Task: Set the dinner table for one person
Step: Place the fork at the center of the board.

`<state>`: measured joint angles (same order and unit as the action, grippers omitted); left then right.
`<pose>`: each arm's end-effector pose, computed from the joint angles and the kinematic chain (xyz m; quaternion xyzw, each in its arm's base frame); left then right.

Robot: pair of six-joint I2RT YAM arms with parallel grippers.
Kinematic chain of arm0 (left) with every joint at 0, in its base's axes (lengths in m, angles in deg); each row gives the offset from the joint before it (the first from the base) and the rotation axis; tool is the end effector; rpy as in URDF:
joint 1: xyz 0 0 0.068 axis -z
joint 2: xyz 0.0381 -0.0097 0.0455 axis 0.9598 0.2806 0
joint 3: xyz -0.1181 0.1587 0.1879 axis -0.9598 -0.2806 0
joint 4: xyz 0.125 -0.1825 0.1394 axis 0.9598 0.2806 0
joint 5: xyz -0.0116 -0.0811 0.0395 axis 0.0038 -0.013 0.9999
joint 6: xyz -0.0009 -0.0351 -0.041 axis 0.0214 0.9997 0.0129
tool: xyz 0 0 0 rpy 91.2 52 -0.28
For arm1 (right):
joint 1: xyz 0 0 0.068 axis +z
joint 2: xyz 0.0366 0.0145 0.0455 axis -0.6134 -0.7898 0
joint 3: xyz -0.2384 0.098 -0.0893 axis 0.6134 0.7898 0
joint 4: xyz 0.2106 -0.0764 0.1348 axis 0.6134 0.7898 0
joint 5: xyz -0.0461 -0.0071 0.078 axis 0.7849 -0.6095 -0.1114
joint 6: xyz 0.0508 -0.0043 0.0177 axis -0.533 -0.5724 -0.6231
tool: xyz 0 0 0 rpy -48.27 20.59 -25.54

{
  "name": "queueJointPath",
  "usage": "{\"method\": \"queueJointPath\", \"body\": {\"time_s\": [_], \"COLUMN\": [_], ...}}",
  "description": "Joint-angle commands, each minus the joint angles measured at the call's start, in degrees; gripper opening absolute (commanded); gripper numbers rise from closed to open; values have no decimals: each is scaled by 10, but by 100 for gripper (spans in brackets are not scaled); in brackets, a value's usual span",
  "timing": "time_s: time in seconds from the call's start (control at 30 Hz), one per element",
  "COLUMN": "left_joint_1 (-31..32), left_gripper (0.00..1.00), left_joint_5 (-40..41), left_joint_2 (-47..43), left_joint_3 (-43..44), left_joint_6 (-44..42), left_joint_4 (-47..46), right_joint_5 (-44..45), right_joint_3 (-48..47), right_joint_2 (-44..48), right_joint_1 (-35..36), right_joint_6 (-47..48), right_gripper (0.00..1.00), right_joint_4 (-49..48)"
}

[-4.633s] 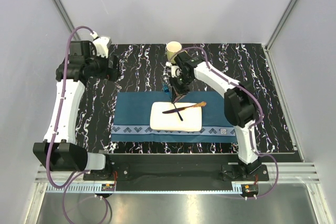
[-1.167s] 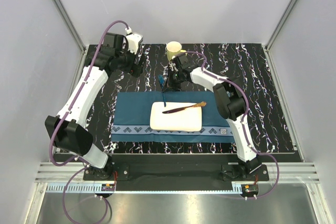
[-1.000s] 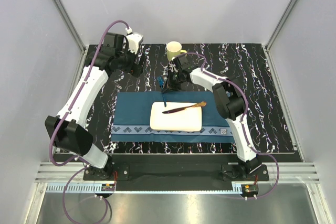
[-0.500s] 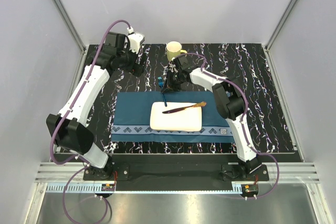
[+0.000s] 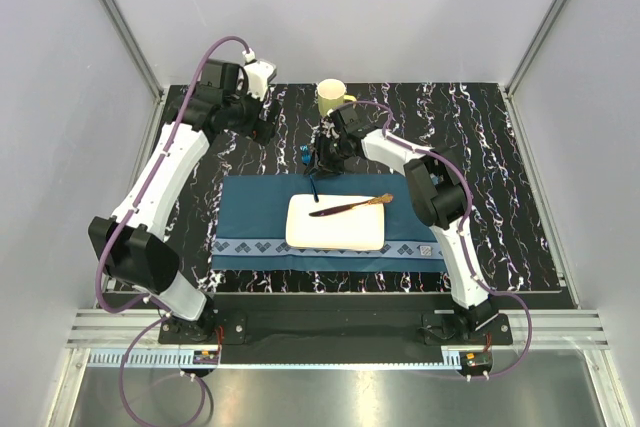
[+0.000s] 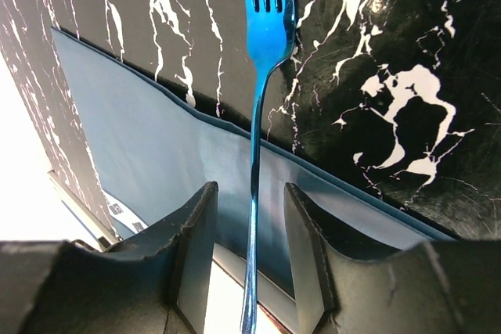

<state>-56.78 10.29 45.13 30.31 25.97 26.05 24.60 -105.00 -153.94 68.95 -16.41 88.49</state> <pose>0.3268 -0.1042 0.3858 0.2543 0.8746 -0.0741 0.4061 0.4267 0.2762 0.1452 -0.0404 0.9270 0.3478 0.1343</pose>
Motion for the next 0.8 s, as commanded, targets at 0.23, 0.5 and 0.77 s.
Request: {"method": "queueJointPath", "body": {"time_s": [0.23, 0.5, 0.77], "left_joint_1": [9, 12, 14], "left_gripper": [99, 99, 99], "left_joint_5": [6, 1, -16], "left_joint_2": [-2, 8, 37], "left_joint_3": [-3, -3, -27], "left_joint_6": [-2, 14, 48], "left_joint_4": [-20, -20, -21], "right_joint_5": [61, 72, 122], "right_joint_3": [8, 14, -49], "right_joint_2": [33, 68, 101], "right_joint_1": [-23, -46, -62], "right_joint_6": [28, 68, 248], "right_gripper": [49, 50, 54], "right_joint_4": [21, 40, 129]}}
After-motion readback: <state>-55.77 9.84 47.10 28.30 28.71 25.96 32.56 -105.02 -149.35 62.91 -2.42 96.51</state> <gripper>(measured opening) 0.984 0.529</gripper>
